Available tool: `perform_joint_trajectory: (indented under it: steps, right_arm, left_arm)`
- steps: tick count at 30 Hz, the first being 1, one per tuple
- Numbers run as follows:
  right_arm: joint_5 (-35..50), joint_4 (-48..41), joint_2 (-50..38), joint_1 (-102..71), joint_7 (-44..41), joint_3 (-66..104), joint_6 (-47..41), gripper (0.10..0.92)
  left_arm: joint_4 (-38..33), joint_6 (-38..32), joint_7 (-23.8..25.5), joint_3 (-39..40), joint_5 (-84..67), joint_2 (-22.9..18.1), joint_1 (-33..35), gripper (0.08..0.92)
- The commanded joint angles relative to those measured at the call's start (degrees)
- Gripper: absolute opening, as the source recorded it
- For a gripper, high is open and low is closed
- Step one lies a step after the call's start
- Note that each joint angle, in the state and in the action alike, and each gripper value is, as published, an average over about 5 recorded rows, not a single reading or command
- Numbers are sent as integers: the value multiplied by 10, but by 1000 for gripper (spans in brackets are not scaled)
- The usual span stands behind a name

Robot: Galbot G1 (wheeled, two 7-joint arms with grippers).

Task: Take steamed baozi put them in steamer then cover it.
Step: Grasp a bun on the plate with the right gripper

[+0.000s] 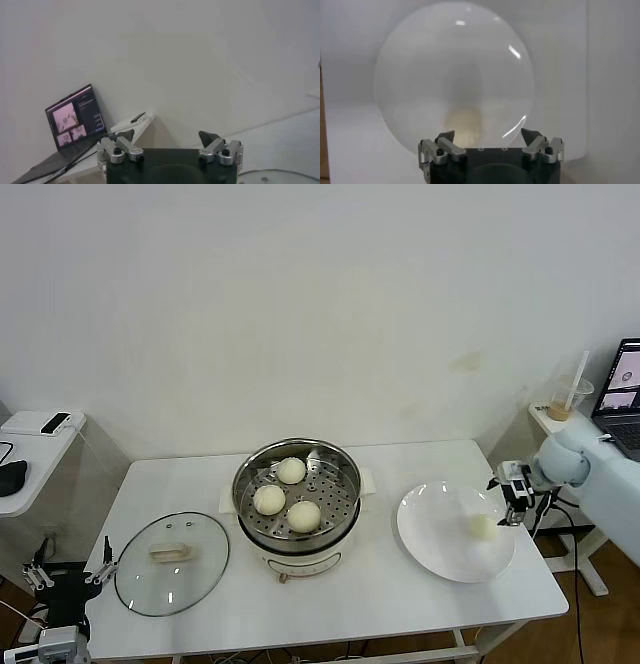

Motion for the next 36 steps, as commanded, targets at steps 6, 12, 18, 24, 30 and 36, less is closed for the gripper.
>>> perform_joint_trajectory:
  steps: [6, 12, 18, 24, 30, 36]
  right_arm:
    - [-44, -82, 66, -52, 4, 35, 6, 823]
    - [-48, -91, 77, -48, 12, 33, 4, 823]
    - [-53, -91, 76, -48, 10, 32, -1, 770]
    - [-52, -89, 73, -48, 9, 32, -2, 685]
    - [-40, -73, 58, -30, -1, 22, 0, 617]
    - [-7, -35, 31, 38, -22, -27, -6, 599]
  left_arm:
    - [-1, 1, 0, -2, 1, -2, 2, 823]
    - [-1, 0, 0, -2, 1, -5, 2, 823]
    - [-2, 0, 0, -2, 2, -8, 1, 823]
    - [-1, 0, 0, -1, 2, -8, 2, 823]
    - [-3, 0, 0, -1, 2, -9, 2, 823]
    - [-4, 0, 0, 1, 2, -8, 1, 823]
